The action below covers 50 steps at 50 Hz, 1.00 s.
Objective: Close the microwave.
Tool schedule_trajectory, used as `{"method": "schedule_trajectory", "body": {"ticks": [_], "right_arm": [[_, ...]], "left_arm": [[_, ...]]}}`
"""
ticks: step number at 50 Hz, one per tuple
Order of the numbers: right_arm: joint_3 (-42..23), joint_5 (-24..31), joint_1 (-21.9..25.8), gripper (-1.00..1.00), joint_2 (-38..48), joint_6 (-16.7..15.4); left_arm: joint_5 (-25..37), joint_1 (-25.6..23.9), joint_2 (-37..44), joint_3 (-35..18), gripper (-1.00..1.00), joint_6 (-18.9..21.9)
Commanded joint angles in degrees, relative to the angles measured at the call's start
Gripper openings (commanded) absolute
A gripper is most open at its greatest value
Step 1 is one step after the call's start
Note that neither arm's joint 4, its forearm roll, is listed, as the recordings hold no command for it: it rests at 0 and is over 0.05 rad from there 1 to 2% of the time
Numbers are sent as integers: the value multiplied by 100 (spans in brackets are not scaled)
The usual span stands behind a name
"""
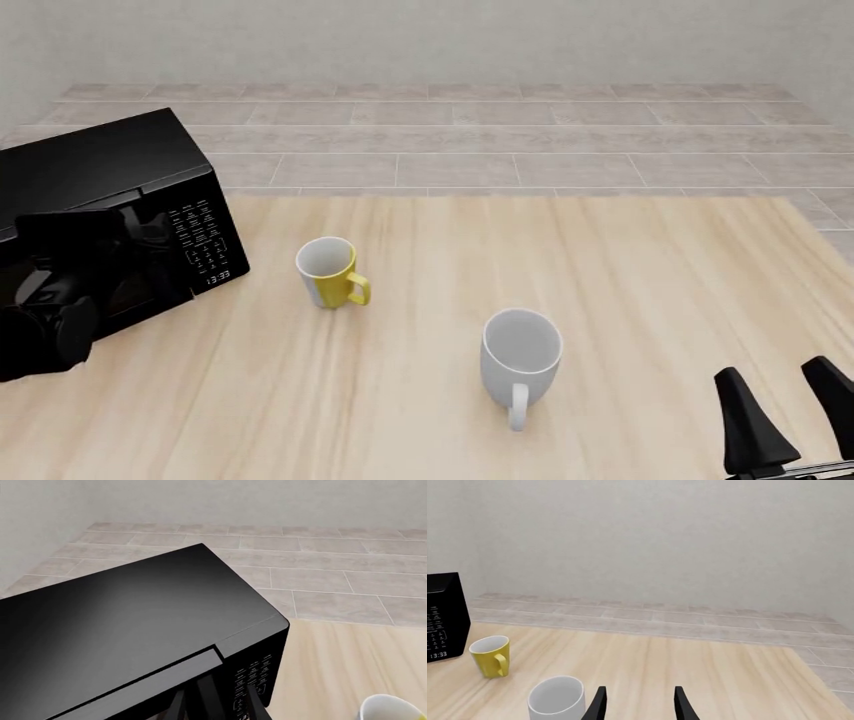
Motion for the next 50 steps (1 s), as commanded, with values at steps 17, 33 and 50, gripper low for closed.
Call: {"method": "schedule_trajectory", "body": {"ticks": [17,33,50], "right_arm": [[-4,23,112,100,1,-10],[2,32,140,100,0,-26],[-4,65,161,100,1,-93]], "left_arm": [[453,360,1112,-587,100,-216],[-5,52,67,389,100,-48],[612,-332,-2572,1684,100,156]]}}
